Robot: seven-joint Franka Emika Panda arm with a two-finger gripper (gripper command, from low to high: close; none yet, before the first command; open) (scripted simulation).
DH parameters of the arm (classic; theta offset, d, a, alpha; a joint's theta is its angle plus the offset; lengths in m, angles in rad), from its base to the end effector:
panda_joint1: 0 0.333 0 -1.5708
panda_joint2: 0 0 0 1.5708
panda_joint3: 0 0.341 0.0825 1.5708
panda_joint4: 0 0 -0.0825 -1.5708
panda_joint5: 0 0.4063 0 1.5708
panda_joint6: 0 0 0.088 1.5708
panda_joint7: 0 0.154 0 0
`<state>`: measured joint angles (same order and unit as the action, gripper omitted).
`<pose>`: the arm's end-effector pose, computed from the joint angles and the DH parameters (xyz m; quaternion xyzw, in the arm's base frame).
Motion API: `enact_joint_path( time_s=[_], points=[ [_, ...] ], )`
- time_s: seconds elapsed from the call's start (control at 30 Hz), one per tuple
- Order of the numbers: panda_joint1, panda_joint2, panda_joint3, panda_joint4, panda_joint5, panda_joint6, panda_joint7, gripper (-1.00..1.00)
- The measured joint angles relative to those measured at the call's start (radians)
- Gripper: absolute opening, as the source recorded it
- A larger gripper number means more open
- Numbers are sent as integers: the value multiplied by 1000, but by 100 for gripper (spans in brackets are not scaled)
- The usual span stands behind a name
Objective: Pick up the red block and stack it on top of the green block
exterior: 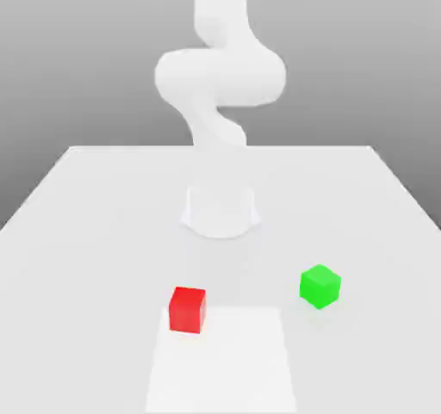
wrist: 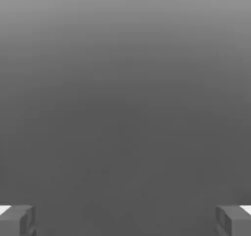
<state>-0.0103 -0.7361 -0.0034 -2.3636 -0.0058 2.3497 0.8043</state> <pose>0.4103 -0.0062 0.6431 -0.8588 0.3710 -0.3266 0.1347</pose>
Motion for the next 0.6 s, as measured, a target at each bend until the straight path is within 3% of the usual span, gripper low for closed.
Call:
enact_joint_path(
  time_s=[0.43,0.6],
  points=[
    [-64,414,-38,-394,-23,314,18,0],
    [-81,660,-59,-532,-7,497,6,0]
  ],
)
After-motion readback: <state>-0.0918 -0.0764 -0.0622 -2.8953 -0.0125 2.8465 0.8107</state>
